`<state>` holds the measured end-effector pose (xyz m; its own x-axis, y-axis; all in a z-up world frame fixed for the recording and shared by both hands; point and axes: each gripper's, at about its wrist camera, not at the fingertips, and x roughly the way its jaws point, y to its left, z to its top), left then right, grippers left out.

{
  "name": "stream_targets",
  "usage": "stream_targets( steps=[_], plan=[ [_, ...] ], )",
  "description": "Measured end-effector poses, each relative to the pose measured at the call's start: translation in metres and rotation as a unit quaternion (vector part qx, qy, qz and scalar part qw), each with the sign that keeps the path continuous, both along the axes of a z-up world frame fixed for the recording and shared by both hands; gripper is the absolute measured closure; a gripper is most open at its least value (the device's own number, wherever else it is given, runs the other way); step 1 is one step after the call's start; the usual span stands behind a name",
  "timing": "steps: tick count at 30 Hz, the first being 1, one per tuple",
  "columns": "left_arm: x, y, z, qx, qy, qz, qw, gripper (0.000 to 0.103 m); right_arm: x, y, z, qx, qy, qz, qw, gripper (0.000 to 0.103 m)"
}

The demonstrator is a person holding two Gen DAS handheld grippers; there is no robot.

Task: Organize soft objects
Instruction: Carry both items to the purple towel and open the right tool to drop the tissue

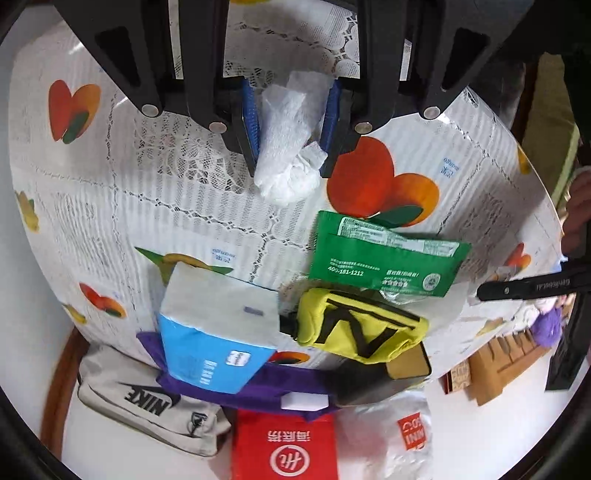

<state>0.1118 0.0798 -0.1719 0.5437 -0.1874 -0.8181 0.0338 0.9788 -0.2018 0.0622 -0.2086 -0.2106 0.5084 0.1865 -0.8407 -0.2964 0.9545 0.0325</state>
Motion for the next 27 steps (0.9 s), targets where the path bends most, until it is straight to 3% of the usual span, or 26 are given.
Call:
stream_targets(
  steps=[11,27],
  plan=[
    [0.014,-0.009,0.032,-0.005,-0.010,0.004,0.9999,0.068,0.021,-0.017,0.026,0.041,-0.006,-0.016,0.999,0.073],
    [0.066,-0.023,0.082,0.004,-0.035,-0.010,0.9993,0.068,0.075,-0.021,0.085,0.067,-0.044,-0.015,0.997,0.073]
  ],
)
